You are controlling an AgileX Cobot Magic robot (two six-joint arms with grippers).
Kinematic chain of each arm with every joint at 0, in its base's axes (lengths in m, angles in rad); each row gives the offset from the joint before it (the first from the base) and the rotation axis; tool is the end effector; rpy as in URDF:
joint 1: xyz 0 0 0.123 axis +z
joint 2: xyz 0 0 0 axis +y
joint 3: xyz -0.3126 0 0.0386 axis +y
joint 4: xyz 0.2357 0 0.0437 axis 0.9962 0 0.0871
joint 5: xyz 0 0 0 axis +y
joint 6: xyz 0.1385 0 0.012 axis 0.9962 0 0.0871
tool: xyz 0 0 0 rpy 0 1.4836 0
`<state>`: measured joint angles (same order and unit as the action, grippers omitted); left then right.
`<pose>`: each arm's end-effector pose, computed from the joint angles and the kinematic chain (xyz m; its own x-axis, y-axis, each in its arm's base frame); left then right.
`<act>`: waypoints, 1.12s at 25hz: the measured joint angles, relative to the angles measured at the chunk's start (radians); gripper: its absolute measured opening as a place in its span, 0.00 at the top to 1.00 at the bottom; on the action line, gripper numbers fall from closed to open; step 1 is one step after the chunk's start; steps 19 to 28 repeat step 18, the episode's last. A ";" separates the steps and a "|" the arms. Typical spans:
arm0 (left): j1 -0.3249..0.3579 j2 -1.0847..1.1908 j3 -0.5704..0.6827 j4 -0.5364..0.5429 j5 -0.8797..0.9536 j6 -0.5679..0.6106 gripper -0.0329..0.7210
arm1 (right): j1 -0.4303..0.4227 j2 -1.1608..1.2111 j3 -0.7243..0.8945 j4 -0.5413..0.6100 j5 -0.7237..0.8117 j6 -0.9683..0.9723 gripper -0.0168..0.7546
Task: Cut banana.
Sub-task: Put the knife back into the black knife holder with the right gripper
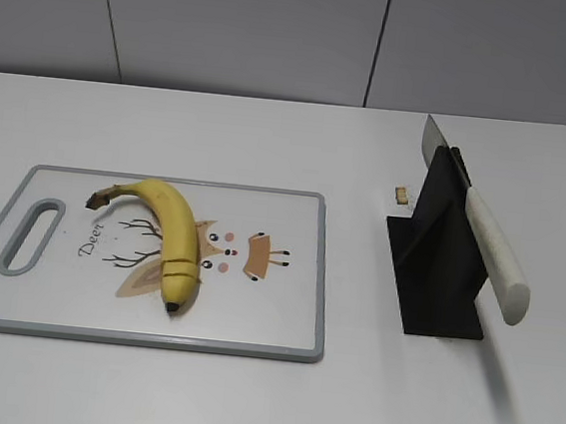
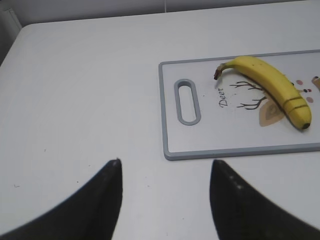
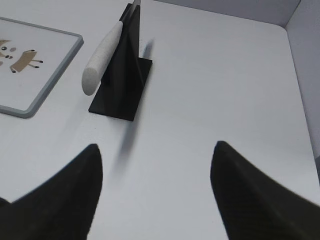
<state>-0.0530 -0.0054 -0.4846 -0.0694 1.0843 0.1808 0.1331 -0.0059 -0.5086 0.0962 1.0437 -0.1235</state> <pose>-0.0045 -0.0083 0.2420 -0.4631 0.1723 -0.8694 0.1768 0.9792 0.0999 -0.0053 0.0109 0.2547 -0.4055 -0.1296 -0.9049 -0.2377 0.9708 -0.0325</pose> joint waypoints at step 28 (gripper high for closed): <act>0.000 0.000 0.000 0.000 0.000 0.000 0.26 | -0.001 0.000 0.000 0.000 0.000 0.000 0.30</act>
